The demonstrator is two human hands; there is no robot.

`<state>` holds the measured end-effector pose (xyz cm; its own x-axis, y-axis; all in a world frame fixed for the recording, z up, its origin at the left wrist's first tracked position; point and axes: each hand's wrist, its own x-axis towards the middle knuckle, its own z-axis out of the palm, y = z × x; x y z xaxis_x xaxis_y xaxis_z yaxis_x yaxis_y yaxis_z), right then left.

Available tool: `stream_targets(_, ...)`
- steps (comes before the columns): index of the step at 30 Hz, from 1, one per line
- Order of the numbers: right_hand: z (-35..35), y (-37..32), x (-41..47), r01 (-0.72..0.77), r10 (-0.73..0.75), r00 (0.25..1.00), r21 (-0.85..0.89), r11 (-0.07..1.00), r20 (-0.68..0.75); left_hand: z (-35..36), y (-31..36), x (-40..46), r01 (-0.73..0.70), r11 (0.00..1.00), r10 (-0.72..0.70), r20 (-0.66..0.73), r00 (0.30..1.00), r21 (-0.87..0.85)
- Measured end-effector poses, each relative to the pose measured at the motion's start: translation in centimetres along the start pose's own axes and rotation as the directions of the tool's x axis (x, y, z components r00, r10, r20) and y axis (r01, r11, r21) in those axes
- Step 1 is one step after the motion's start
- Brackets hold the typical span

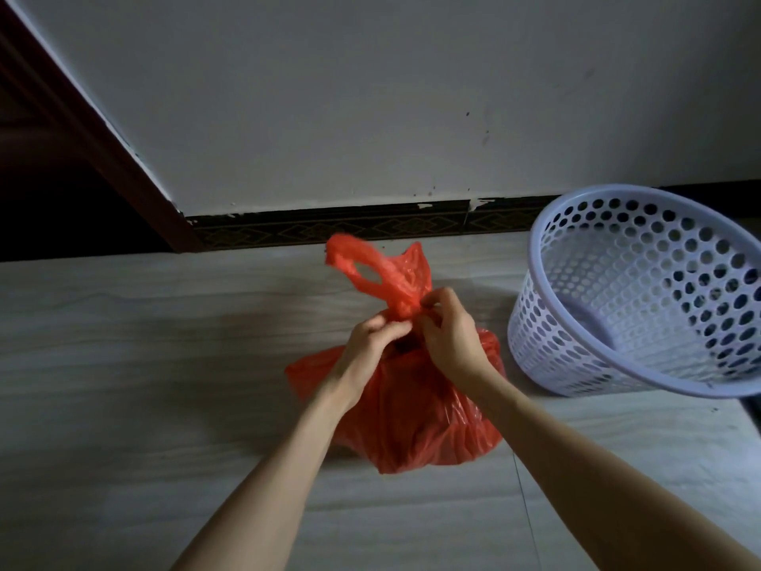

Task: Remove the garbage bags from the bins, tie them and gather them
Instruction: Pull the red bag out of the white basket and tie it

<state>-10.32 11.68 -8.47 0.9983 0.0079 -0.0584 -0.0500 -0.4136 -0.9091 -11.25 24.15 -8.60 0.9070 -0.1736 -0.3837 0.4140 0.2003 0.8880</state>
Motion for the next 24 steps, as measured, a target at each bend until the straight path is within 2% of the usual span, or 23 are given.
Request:
stream_targets(1,-0.1,0.0,-0.1,0.034,-0.033,0.999,-0.017,0.999,0.033,0.0,0.1,-0.1,0.031,1.0,-0.031,0.011,0.999,-0.002)
stream_targets(2,0.0,0.0,-0.3,0.069,-0.067,0.996,-0.031,0.997,0.063,0.0,0.1,0.1,0.055,0.997,-0.053,-0.051,0.997,0.05)
stream_targets(3,0.1,0.0,-0.4,0.099,-0.095,0.992,-0.039,0.994,0.087,0.1,0.1,0.4,0.064,0.99,-0.043,-0.167,0.985,0.125)
stream_targets(5,0.3,0.2,-0.6,0.137,-0.131,0.985,-0.043,0.99,0.11,0.4,0.0,0.8,0.078,0.956,0.043,-0.401,0.915,0.282)
stream_targets(7,0.2,0.5,-0.6,0.093,-0.094,0.988,0.016,0.996,0.12,0.3,0.0,1.1,0.078,0.978,0.023,-0.473,0.881,0.192)
stream_targets(10,0.2,0.5,-0.5,-0.115,0.104,0.99,0.108,0.987,0.098,0.0,0.2,1.2,0.034,0.987,-0.095,-0.394,0.914,-0.16)
stream_targets(12,0.1,0.3,-0.2,-0.255,0.241,0.964,0.139,0.957,0.111,-0.3,0.4,1.1,0.056,0.954,-0.146,-0.293,0.945,-0.296)
stream_targets(14,-0.6,0.0,0.1,-0.412,0.342,0.894,0.234,0.881,0.288,-0.8,0.4,0.9,0.095,0.936,-0.165,-0.183,0.969,-0.339)
stream_targets(16,-1.6,0.0,0.3,-0.541,0.339,0.8,0.351,0.765,0.495,-1.3,0.2,0.5,0.144,0.94,-0.174,-0.072,0.982,-0.311)
stream_targets(17,-2.0,0.0,0.3,-0.566,0.308,0.782,0.41,0.715,0.542,-1.6,0.1,0.3,0.163,0.946,-0.177,-0.024,0.984,-0.278)
stream_targets(20,-2.5,0.1,0.6,-0.543,0.19,0.8,0.552,0.633,0.569,-2.0,0.5,0.3,0.211,0.955,-0.21,0.027,0.977,-0.207)
stream_targets(22,-2.1,0.1,0.5,-0.52,0.189,0.815,0.546,0.657,0.548,-2.1,0.7,0.5,0.24,0.953,-0.244,-0.001,0.97,-0.186)
stream_targets(24,-1.6,0.3,0.4,-0.474,0.21,0.845,0.509,0.719,0.491,-2.0,0.8,0.7,0.239,0.943,-0.251,-0.023,0.968,-0.234)
